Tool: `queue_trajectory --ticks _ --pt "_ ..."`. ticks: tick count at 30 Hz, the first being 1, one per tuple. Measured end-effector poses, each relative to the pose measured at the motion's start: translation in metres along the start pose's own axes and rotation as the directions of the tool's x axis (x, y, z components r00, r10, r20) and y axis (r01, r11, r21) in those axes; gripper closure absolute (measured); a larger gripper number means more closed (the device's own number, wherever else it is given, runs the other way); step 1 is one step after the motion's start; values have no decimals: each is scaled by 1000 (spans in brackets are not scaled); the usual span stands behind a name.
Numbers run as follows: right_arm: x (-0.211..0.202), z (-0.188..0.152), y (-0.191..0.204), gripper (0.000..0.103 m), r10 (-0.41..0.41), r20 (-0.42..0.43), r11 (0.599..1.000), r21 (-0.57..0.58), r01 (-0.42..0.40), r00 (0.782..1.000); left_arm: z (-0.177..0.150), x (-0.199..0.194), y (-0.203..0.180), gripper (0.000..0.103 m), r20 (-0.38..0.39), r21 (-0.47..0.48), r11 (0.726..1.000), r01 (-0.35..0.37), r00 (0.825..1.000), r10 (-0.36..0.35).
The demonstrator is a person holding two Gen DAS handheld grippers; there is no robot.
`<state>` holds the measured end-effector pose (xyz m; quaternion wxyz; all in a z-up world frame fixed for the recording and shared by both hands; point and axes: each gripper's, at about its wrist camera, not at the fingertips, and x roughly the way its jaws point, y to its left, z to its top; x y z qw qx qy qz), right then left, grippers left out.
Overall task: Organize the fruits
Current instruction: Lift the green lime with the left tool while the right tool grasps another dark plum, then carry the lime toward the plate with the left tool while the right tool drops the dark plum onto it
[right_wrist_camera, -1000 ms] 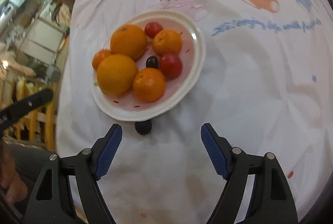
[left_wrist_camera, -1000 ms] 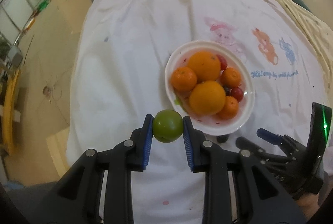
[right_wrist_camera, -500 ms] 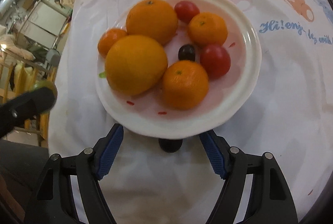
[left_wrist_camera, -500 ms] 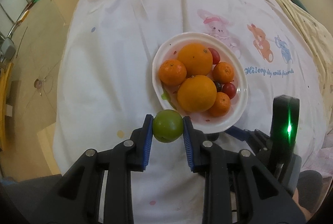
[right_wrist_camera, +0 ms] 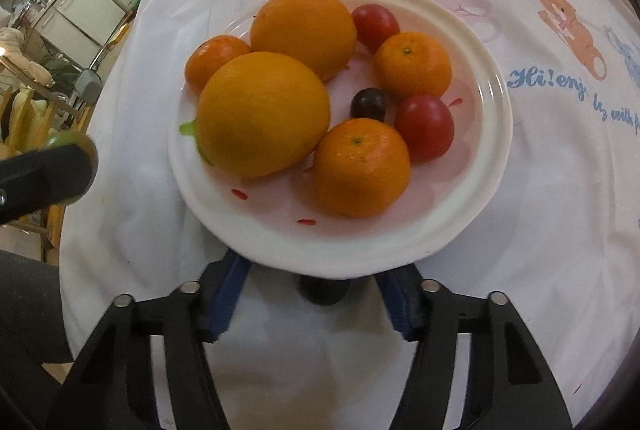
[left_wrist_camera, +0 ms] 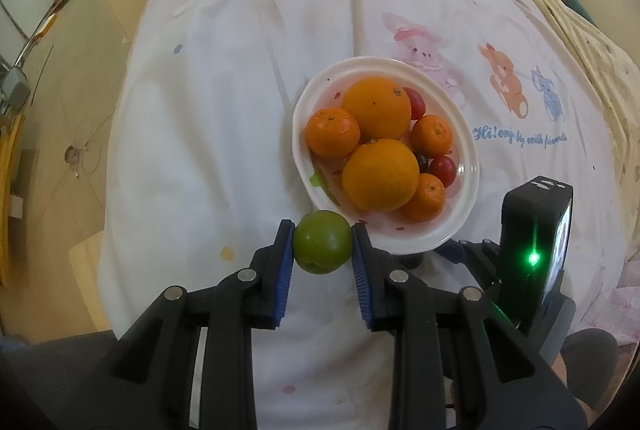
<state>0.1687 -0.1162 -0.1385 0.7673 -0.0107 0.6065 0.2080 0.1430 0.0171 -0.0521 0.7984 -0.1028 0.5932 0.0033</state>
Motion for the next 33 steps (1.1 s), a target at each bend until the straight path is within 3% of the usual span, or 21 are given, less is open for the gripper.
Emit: queue_trajectory --ticks 4,6,12,20,24,28,33 --pt "-1 -1 -2 65 -5 -6 1000 -13 5 1000 0 -1 1 79 5 -5 1000 0 1000 0" --pt "-4 -5 -6 79 0 -14 1000 -7 0 1000 -1 0 0 79 8 -2 1000 -1 1000 1" --pt "-14 -14 -17 80 23 -16 1000 4 -23 1000 -1 0 0 79 12 3 1000 -6 1000 6" --pt "-35 -35 -34 80 122 -9 989 84 -121 992 0 -2 3 79 28 -10 1000 -16 999 16" --pt "-55 -48 -53 80 183 30 972 147 -186 983 2 -4 3 79 41 -16 1000 -15 999 15" --pt "-82 -54 -75 80 260 107 936 216 -278 960 1 -8 4 79 52 -17 1000 -7 999 8" --pt "-114 -43 -88 80 294 194 911 240 -336 936 -2 -13 5 79 60 -22 1000 10 998 -9"
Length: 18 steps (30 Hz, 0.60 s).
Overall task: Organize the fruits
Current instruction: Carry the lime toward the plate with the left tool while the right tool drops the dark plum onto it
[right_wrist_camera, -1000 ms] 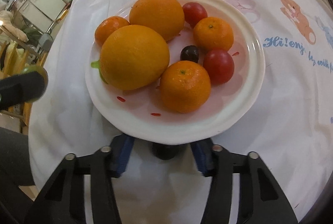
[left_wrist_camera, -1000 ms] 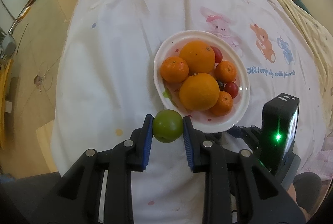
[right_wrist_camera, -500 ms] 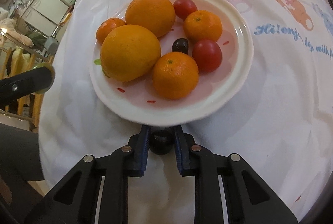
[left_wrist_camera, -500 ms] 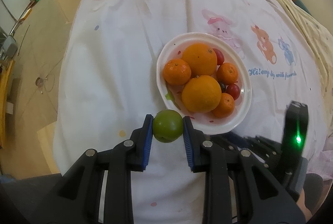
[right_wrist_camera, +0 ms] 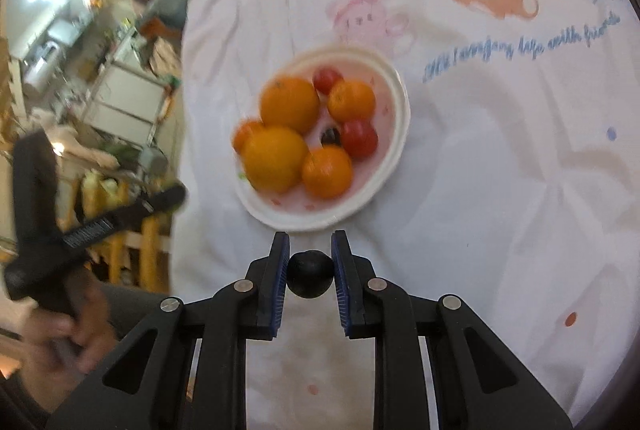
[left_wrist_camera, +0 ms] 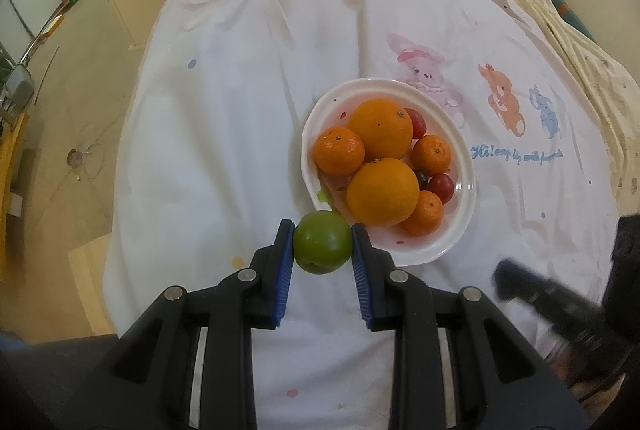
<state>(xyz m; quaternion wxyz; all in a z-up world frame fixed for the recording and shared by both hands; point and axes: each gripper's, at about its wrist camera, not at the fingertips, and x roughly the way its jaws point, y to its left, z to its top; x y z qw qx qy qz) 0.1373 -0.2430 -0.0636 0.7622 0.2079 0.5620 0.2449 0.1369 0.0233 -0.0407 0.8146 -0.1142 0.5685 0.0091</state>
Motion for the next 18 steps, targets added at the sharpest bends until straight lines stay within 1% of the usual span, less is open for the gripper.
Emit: queue_trajectory --ticks 1,4,6,9,13,18 --pt "5 12 10 80 -4 10 1000 -8 4 1000 0 -1 0 79 1 2 1000 2 1000 -2" --pt "6 29 17 80 -22 23 999 -30 22 1000 -1 -2 1 79 2 3 1000 4 1000 -4" --pt "17 43 22 80 -42 15 998 -44 42 999 -1 -2 2 79 -2 -2 1000 7 1000 -7" --pt "42 58 19 80 -76 -10 995 -58 75 997 0 -1 2 79 -11 -5 1000 15 1000 -15" --pt "69 60 12 80 -109 -29 992 -69 106 994 -1 -1 -3 79 -18 2 999 32 999 -32" --pt "88 54 12 80 -165 -61 982 -103 158 984 0 2 -8 79 -18 7 999 35 999 -35"
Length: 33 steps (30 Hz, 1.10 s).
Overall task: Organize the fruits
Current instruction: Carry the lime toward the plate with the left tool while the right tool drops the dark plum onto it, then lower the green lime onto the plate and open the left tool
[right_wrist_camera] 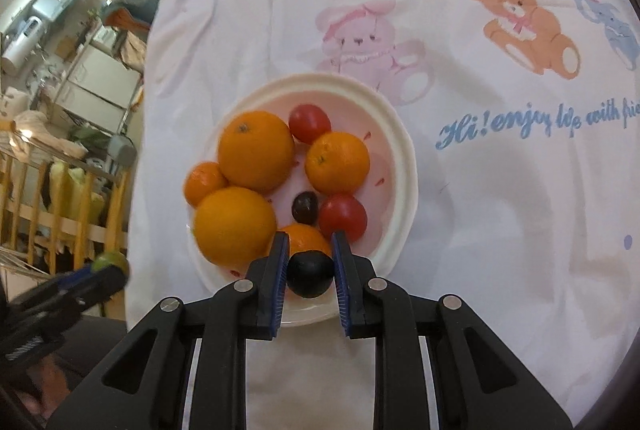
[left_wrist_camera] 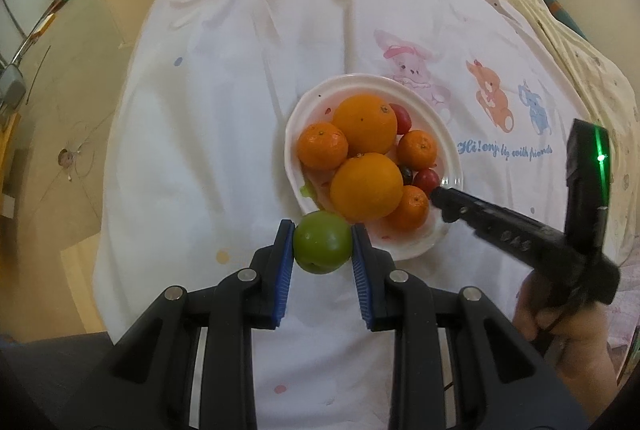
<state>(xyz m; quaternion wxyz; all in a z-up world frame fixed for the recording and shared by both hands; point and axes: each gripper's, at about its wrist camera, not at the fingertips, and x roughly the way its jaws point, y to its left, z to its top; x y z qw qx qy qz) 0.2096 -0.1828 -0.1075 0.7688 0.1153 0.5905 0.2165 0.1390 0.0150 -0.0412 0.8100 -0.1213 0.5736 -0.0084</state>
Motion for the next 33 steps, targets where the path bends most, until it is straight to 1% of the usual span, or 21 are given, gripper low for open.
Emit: queue_trajectory --ticks 3,5,8,11,15,17,19,21,22,24,26,27,28,30,31,33 --pt "4 -3 3 80 -33 2 999 -37 33 999 -1 2 -2 79 -14 -3 1000 8 1000 -8" --pt "4 -5 3 77 -23 9 998 -55 23 1000 -1 4 -4 79 -21 2 1000 10 1000 -10" --pt "3 -6 -2 77 -14 20 999 -35 15 1000 -2 5 -7 79 -24 14 1000 4 1000 -3" --pt "1 -5 -4 77 -33 22 999 -26 33 999 -4 9 -6 79 -34 12 1000 -6 999 7" --pt "-7 -3 -1 77 -4 47 999 -34 6 999 -4 13 -5 79 -40 12 1000 -20 999 20" --pt "-11 -4 1 76 -16 64 999 -43 19 998 -4 14 -5 79 -36 15 1000 -28 999 28" --pt "-15 -4 1 68 -22 75 999 -43 25 997 -4 15 -7 79 -30 20 999 -37 999 37" --pt "-20 -5 -1 47 -15 91 999 -32 18 996 -4 15 -6 79 -21 26 999 -44 999 44" --pt "-23 -4 -1 45 -11 100 1000 -25 14 995 -5 15 -7 79 -16 28 999 -46 999 47" --pt "-33 -6 -4 45 -8 113 1000 -4 9 994 -5 14 -7 79 0 38 998 -59 998 59" --pt "-50 -10 -9 43 19 137 999 42 -25 990 -6 14 -7 79 5 50 996 -71 997 71" --pt "-57 -13 -12 39 23 145 998 61 -32 989 -7 16 -8 79 3 56 996 -76 997 76" --pt "-66 -16 -15 36 14 149 996 81 -27 989 -9 16 -8 79 -1 58 995 -78 997 78" --pt "-79 -21 -21 32 15 162 995 96 -31 987 -14 20 -11 79 -17 63 995 -73 997 74" --pt "-85 -26 -25 31 11 155 993 113 -28 988 -17 25 -14 79 -37 69 995 -67 997 69" --pt "-90 -34 -34 31 33 152 988 145 -55 988 -23 35 -21 79 -82 69 997 -36 996 42"
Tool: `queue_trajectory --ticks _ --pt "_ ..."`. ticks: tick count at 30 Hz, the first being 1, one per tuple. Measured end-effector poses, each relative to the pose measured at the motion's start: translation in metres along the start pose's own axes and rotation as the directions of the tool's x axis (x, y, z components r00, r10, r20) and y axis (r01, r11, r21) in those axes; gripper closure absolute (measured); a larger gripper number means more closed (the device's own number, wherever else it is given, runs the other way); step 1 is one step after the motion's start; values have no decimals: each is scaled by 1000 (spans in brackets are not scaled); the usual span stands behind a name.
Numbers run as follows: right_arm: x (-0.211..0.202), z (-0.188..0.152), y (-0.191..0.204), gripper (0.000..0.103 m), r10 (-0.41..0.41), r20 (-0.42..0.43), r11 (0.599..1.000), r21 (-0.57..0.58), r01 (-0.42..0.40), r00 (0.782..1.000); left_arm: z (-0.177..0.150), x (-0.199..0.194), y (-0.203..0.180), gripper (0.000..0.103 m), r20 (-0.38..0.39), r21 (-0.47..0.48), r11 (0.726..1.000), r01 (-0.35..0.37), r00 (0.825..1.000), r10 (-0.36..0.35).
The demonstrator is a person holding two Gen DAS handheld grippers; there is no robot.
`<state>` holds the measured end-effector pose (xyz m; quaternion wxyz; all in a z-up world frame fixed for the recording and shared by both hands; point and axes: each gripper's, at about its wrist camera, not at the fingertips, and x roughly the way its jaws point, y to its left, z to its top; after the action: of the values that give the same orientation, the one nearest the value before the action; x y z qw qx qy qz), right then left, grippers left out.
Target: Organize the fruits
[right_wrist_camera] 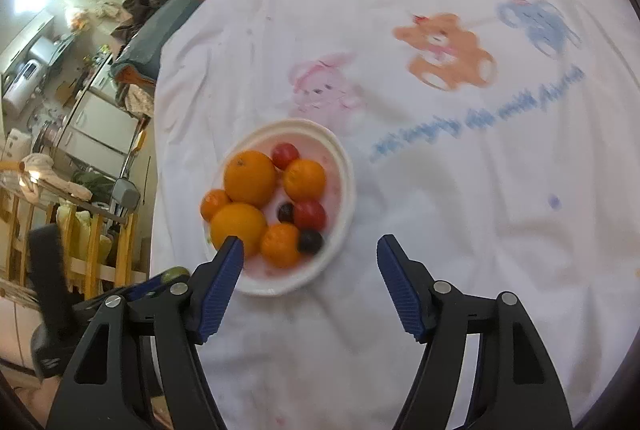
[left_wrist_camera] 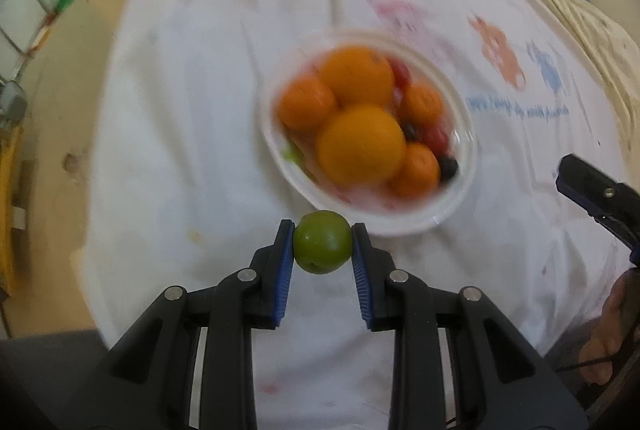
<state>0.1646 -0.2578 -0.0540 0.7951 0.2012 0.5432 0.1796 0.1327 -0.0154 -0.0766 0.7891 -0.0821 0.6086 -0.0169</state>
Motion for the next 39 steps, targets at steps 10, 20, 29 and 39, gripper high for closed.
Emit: queue_trajectory --ticks 10,20,29,39 --pt "-1 -1 -17 31 48 -13 996 76 -47 999 8 30 -34 79 -16 -32 998 56 998 -57" --pt "1 1 -8 31 57 -15 998 34 -57 998 22 41 -36 78 -5 -68 997 48 999 -49" --pt "3 0 -10 31 36 -17 999 34 -36 999 17 32 -43 22 45 -14 1000 -27 999 27" --pt "-9 -8 -3 31 -14 39 1000 -13 15 999 10 -21 -34 22 138 50 996 -68 989 61"
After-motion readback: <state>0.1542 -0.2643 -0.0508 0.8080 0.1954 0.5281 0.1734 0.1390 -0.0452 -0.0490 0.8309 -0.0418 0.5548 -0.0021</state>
